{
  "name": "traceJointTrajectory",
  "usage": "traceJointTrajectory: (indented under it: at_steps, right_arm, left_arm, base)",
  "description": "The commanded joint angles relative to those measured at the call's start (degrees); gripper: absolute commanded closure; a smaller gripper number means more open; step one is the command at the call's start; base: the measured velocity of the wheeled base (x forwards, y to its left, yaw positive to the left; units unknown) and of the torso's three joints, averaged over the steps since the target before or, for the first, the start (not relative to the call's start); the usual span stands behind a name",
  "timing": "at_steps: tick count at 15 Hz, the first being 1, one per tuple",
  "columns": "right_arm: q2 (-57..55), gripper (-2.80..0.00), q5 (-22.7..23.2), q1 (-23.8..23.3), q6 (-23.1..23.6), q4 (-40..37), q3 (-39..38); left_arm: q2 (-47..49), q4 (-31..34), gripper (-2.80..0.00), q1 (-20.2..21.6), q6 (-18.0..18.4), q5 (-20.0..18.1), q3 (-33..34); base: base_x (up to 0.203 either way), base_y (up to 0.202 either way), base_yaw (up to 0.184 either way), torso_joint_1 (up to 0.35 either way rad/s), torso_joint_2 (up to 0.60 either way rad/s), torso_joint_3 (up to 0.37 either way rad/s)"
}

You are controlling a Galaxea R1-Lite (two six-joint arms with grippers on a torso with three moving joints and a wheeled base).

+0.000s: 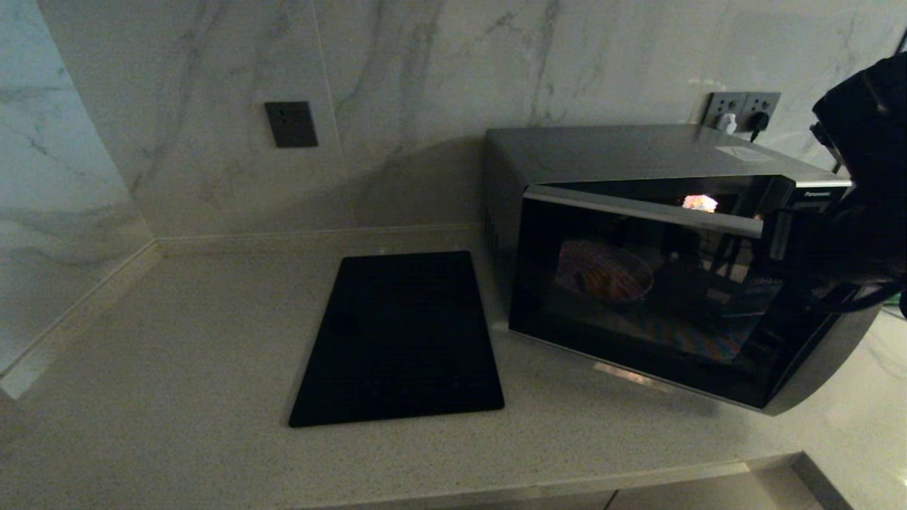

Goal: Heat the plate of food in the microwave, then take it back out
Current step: Close the microwave oven

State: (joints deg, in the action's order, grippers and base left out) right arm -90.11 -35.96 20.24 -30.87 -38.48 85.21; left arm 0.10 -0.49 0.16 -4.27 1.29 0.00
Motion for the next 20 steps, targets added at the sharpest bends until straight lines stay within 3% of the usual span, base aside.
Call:
traceJointTrajectory:
  at_steps: [1, 20]
  right_arm:
    - [-4.7, 0.00, -0.2, -3.3, -0.3, 2.1, 1.5]
    - [-10.1, 0.00, 3.0, -8.3, -0.1, 16.3, 4.0]
  left_arm:
    - [0.0, 0.0, 0.00, 0.0, 0.0, 0.0, 0.0]
    - [0.0, 0.0, 0.00, 0.0, 0.0, 0.0, 0.0]
  base:
    - [0.000, 0.000, 0.000, 0.000, 0.00, 0.000]
    - [0.000, 0.000, 0.000, 0.000, 0.00, 0.000]
